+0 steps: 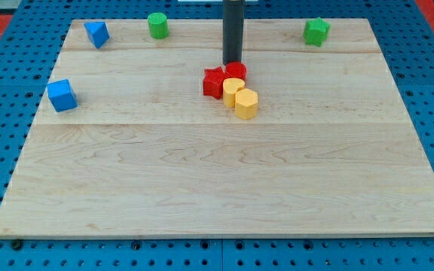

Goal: Move your arm to the bottom side of the green star

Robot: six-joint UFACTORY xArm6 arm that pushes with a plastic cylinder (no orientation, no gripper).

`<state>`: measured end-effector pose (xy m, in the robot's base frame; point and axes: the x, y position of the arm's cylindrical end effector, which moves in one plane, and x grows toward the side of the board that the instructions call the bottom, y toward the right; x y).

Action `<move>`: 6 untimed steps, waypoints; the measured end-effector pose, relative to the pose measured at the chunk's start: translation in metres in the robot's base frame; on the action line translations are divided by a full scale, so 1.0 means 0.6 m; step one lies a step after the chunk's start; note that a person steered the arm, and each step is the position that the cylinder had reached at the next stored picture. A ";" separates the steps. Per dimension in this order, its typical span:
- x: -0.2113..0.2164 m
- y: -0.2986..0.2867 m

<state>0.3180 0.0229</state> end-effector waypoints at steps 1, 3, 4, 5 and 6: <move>0.026 -0.013; -0.085 -0.070; -0.076 0.092; -0.081 0.168; -0.092 0.168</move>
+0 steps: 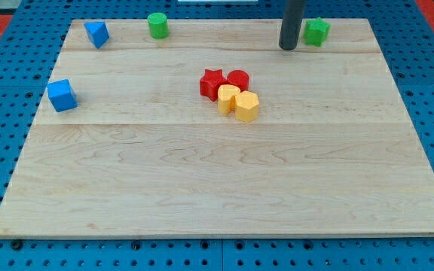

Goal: Move your arm to the bottom side of the green star

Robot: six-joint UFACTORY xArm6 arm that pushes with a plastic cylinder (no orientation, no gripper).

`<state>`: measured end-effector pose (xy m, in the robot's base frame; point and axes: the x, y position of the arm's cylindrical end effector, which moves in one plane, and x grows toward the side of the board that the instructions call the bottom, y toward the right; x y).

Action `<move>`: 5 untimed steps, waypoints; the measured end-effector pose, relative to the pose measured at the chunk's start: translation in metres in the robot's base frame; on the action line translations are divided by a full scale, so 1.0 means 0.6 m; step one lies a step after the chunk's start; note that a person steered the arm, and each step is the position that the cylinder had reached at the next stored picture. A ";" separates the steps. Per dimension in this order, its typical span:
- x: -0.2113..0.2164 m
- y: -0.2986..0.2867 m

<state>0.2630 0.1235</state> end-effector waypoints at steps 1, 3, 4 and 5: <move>-0.008 0.000; -0.014 0.000; -0.014 -0.014; 0.005 -0.056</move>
